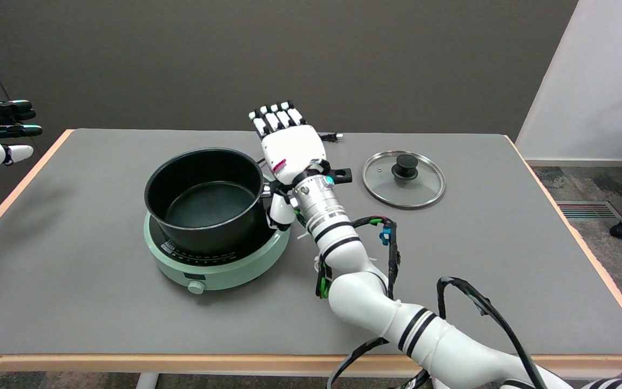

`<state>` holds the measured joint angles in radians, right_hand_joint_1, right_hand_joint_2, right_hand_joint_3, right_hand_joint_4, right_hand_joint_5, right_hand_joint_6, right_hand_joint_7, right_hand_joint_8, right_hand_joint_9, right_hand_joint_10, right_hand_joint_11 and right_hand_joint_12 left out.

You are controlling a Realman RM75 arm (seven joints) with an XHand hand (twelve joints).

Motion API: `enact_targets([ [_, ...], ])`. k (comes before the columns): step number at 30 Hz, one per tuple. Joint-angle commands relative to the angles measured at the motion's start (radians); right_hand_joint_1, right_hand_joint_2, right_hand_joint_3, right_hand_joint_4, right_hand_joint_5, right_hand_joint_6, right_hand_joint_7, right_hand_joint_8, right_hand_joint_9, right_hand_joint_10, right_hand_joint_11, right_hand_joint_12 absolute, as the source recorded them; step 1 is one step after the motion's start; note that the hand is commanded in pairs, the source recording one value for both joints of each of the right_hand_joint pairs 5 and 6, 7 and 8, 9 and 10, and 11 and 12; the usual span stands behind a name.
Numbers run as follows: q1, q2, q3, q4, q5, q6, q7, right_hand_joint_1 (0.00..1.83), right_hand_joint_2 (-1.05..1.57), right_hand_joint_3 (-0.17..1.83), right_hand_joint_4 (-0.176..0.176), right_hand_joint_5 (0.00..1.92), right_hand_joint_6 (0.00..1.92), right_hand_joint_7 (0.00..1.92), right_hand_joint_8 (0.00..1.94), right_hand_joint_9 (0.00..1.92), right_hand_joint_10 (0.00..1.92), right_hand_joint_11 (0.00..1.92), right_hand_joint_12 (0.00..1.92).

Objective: Place the soup pot onto the induction stove.

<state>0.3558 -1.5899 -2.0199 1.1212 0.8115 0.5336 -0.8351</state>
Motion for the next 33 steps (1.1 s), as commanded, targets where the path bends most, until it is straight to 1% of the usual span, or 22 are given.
enact_targets([
  [1,-0.068,0.008,0.016,0.05,0.024,0.004,-0.001,1.12,-0.71,1.83,-0.017,0.13,0.13,0.13,0.13,0.13,0.13,0.13,0.13],
  [4,-0.08,0.021,0.019,0.094,0.024,-0.002,-0.006,1.12,-0.72,1.83,-0.015,0.11,0.11,0.11,0.11,0.11,0.11,0.11,0.11],
  [7,-0.099,0.038,0.019,0.144,0.024,-0.004,-0.009,1.13,-0.74,1.83,-0.024,0.09,0.09,0.09,0.09,0.09,0.09,0.09,0.09],
  [11,-0.127,0.051,0.019,0.22,0.022,-0.005,-0.031,1.15,-0.8,1.83,-0.025,0.08,0.08,0.08,0.08,0.08,0.08,0.08,0.08],
  [18,-0.213,0.057,0.018,0.337,0.012,0.021,-0.042,1.15,-0.8,1.83,-0.026,0.08,0.08,0.08,0.08,0.08,0.08,0.08,0.08],
  [21,-0.266,0.062,0.016,0.394,0.001,0.085,-0.042,1.15,-0.8,1.83,-0.028,0.07,0.07,0.07,0.07,0.07,0.07,0.07,0.07],
  [25,-0.351,0.092,0.006,0.478,0.001,0.198,-0.042,1.15,-0.79,1.83,-0.028,0.07,0.07,0.07,0.07,0.07,0.07,0.07,0.07],
  [30,-0.421,0.164,-0.017,0.556,0.009,0.333,-0.04,1.15,-0.79,1.83,-0.028,0.07,0.07,0.07,0.07,0.07,0.07,0.07,0.07],
  [33,-0.455,0.227,-0.026,0.589,0.009,0.458,-0.036,1.15,-0.79,1.83,-0.027,0.07,0.07,0.07,0.07,0.07,0.07,0.07,0.07],
])
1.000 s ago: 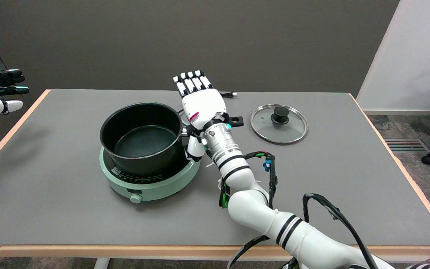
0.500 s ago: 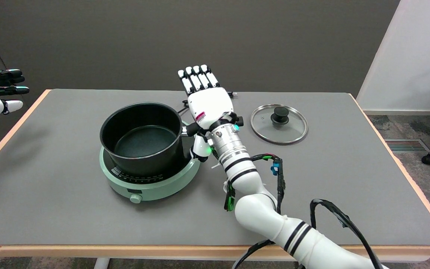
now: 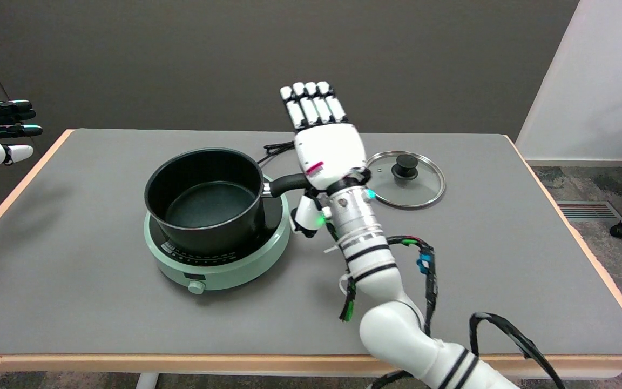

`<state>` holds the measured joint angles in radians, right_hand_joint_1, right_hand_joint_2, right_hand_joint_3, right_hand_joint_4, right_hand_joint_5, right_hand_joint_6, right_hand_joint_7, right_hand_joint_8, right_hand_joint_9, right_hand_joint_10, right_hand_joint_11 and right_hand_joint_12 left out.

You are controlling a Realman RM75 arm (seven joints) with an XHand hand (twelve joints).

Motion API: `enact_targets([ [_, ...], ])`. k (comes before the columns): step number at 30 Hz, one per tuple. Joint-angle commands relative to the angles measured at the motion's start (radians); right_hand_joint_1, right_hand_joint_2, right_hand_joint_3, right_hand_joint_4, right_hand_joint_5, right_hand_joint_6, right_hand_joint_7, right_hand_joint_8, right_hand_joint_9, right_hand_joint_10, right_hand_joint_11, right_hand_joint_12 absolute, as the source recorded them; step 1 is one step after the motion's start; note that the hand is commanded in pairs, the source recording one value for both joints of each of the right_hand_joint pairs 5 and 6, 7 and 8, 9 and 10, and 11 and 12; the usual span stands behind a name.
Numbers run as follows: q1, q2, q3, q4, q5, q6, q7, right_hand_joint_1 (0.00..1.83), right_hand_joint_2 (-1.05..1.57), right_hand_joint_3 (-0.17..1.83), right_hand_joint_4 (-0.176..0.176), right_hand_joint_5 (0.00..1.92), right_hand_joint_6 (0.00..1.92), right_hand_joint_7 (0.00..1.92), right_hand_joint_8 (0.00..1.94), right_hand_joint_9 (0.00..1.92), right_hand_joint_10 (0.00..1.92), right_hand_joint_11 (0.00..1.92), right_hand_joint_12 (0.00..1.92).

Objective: Place the soup pot onto the induction stove.

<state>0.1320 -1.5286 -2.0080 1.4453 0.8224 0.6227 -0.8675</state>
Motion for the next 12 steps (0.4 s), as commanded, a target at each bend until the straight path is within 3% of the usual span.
enact_targets([
  [1,-0.248,0.192,-0.039,0.272,-0.003,0.421,-0.003,1.15,-0.79,1.83,-0.027,0.07,0.07,0.07,0.07,0.07,0.07,0.07,0.07],
  [7,-0.33,0.285,-0.023,0.243,0.012,0.768,0.037,1.13,-0.7,1.83,-0.021,0.08,0.08,0.08,0.08,0.08,0.08,0.08,0.08],
  [12,-0.37,0.358,0.019,0.161,0.12,0.961,0.224,1.09,-0.3,1.83,-0.016,0.13,0.13,0.13,0.13,0.13,0.13,0.13,0.13],
])
